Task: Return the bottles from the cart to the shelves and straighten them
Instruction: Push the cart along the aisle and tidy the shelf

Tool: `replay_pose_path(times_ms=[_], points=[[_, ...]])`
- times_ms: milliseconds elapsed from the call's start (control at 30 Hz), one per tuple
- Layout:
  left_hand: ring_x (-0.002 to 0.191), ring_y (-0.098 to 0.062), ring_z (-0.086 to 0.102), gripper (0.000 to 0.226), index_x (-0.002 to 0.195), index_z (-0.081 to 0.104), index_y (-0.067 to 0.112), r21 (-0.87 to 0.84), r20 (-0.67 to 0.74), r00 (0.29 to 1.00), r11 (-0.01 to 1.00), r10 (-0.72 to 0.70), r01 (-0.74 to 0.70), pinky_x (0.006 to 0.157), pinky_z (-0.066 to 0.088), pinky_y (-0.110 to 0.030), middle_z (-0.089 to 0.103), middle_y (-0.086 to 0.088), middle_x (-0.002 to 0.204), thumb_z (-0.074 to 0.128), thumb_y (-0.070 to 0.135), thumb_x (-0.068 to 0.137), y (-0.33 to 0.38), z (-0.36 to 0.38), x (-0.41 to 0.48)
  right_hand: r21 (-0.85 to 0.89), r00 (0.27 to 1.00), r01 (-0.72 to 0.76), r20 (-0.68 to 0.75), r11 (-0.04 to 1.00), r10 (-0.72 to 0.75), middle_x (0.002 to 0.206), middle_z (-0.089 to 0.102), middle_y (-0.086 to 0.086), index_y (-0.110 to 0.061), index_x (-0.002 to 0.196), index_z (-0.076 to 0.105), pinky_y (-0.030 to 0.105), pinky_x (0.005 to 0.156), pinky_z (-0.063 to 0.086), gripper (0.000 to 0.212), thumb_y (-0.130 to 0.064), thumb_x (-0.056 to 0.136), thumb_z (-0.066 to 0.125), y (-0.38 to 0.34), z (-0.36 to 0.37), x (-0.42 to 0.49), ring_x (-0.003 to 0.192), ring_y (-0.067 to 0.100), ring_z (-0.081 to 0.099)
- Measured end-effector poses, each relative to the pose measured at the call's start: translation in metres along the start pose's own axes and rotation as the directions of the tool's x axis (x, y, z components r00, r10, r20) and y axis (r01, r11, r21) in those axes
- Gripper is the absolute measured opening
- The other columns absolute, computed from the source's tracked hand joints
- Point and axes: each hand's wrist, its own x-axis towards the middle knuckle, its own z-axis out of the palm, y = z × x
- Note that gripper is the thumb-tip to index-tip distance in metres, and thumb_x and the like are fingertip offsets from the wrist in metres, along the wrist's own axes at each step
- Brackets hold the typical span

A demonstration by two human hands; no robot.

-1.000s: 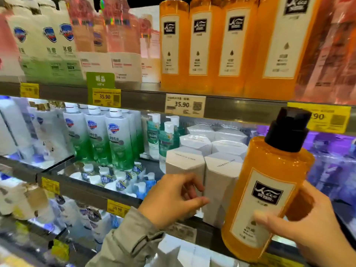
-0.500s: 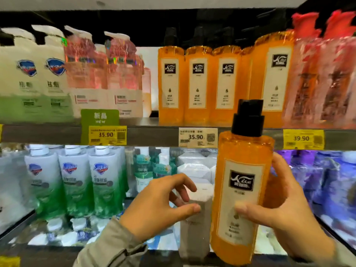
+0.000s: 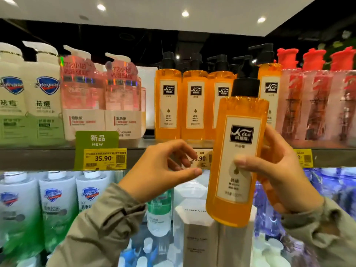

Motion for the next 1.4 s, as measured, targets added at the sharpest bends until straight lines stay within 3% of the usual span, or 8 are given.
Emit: replay_pose_path(times_ms=[133,467,700,867,967,1033,1267,1400], points=[[0.075,-0.020,0.068,0.034,0.095,0.065,0.027,-0.046,0.045,0.997,0.997,0.065,-0.063,0.070,0.058,-0.026,0.066,0.008,0.087,0.071,0.042,0.065,0.009,-0.020,0.018,-0.048,1.000,0.026,0.002,0.999,-0.026,0.106,0.072,0.006,-0.023,0.133,0.048,0.032,0.065,0.058,0.117,-0.042,0.026,0.093,-0.009,0.000,0.024,0.093,0.025,0.070],[0.071,-0.014,0.069,0.028,0.096,0.062,0.018,-0.027,-0.039,0.987,0.987,0.157,-0.159,0.060,0.055,-0.021,0.064,0.003,0.087,0.065,0.035,0.074,0.012,-0.033,0.074,-0.066,0.994,0.110,0.012,0.992,-0.109,0.107,0.071,0.003,-0.023,0.130,0.050,0.036,0.072,0.057,0.087,-0.033,0.048,0.076,-0.026,0.003,0.081,0.096,0.022,0.069],[0.071,-0.017,0.069,0.008,0.094,0.061,0.020,-0.063,-0.189,0.974,0.988,0.126,-0.140,0.058,0.057,-0.028,0.064,-0.003,0.088,0.065,0.019,0.086,-0.014,-0.031,0.105,-0.130,0.983,0.182,0.003,0.975,-0.183,0.099,0.072,-0.006,-0.022,0.129,0.051,0.021,0.061,0.055,0.083,-0.031,0.051,0.076,-0.035,0.005,0.112,0.089,0.010,0.070],[0.066,-0.014,0.068,0.009,0.096,0.061,0.017,-0.109,-0.335,0.938,0.985,0.089,-0.132,0.053,0.053,-0.021,0.062,-0.001,0.083,0.064,0.018,0.087,-0.027,-0.028,0.108,-0.125,0.975,0.213,-0.043,0.969,-0.219,0.103,0.071,-0.003,-0.026,0.124,0.052,0.032,0.070,0.058,0.063,-0.020,0.065,0.071,-0.026,0.006,0.135,0.095,0.016,0.069],[0.064,-0.009,0.067,0.012,0.096,0.061,0.015,-0.067,-0.294,0.955,0.996,0.030,-0.052,0.051,0.052,-0.019,0.062,-0.001,0.083,0.065,0.021,0.087,-0.032,-0.027,0.110,-0.149,0.977,0.204,-0.025,0.968,-0.210,0.108,0.069,-0.001,-0.025,0.130,0.047,0.034,0.076,0.059,0.072,-0.018,0.066,0.081,-0.010,0.009,0.138,0.098,0.016,0.068],[0.063,-0.006,0.066,0.013,0.097,0.061,0.015,-0.087,-0.265,0.964,0.996,-0.006,-0.017,0.052,0.053,-0.019,0.063,-0.003,0.084,0.065,0.022,0.087,-0.033,-0.027,0.111,-0.151,0.975,0.212,-0.030,0.966,-0.219,0.106,0.070,-0.003,-0.025,0.132,0.046,0.034,0.077,0.059,0.075,-0.023,0.063,0.076,-0.005,0.012,0.139,0.097,0.014,0.069],[0.064,-0.008,0.067,0.009,0.092,0.061,0.017,-0.093,-0.249,0.968,0.995,-0.005,-0.019,0.051,0.049,-0.017,0.063,0.002,0.077,0.064,0.024,0.087,-0.034,-0.027,0.111,-0.216,0.979,0.199,-0.001,0.956,-0.204,0.115,0.065,-0.002,-0.031,0.130,0.043,0.034,0.079,0.059,0.077,-0.028,0.060,0.074,0.013,0.014,0.142,0.104,0.017,0.065],[0.064,-0.006,0.066,0.010,0.092,0.061,0.017,-0.098,-0.233,0.972,0.995,0.001,-0.025,0.051,0.049,-0.016,0.062,0.003,0.075,0.063,0.024,0.087,-0.033,-0.028,0.111,-0.119,0.987,0.159,-0.013,0.980,-0.161,0.109,0.067,-0.002,-0.028,0.130,0.045,0.031,0.074,0.059,0.076,-0.024,0.063,0.081,0.025,0.009,0.142,0.101,0.018,0.067]])
